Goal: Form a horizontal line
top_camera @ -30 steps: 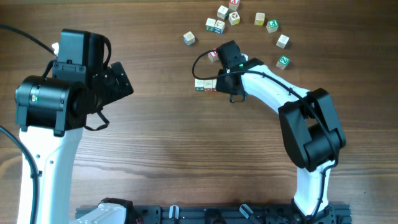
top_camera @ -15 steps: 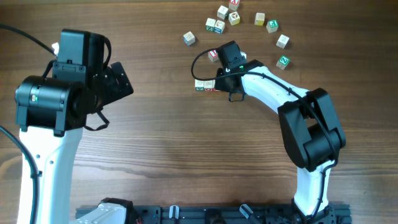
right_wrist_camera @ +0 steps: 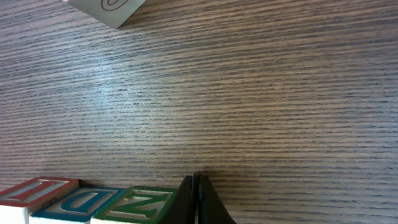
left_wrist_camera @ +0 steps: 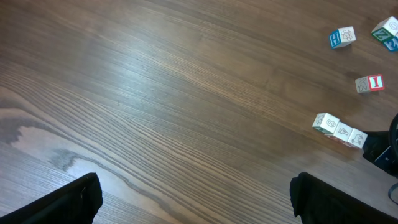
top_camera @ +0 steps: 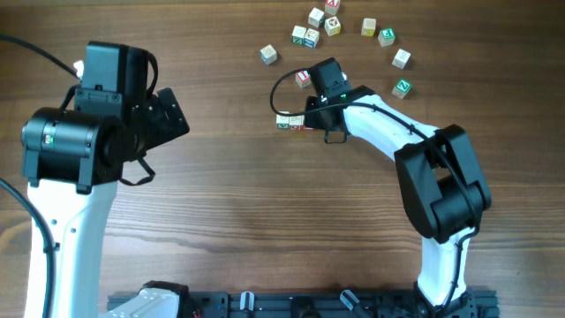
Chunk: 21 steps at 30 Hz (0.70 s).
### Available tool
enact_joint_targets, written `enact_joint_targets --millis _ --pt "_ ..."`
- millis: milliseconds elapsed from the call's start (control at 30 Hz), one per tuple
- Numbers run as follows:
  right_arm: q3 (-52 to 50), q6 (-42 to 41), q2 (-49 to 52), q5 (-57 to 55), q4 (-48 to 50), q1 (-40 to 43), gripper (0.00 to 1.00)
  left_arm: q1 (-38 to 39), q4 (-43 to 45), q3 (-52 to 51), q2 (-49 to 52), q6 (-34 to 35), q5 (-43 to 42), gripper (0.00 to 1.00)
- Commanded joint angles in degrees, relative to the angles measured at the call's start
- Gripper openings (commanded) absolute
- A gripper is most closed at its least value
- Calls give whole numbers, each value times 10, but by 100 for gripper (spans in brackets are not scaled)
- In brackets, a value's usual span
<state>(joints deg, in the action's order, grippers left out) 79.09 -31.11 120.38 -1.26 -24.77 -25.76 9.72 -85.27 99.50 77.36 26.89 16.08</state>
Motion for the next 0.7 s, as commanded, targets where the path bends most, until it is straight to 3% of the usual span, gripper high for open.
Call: enact_joint_targets --millis 0,133,267,367,467,667 --pt "-12 8 16 5 -4 1 4 -3 1 2 0 5 7 100" --pt "-2 -74 9 -118 -44 7 5 -3 1 2 0 6 7 100" --pt "49 -14 -11 -140 -60 16 5 -3 1 2 0 5 7 100" --pt "111 56 -25 -59 -51 14 4 -3 1 2 0 5 7 100" --pt "123 55 -23 31 -7 11 5 -3 1 2 0 5 7 100" --pt "123 38 24 42 80 -18 4 -3 1 2 0 5 7 100"
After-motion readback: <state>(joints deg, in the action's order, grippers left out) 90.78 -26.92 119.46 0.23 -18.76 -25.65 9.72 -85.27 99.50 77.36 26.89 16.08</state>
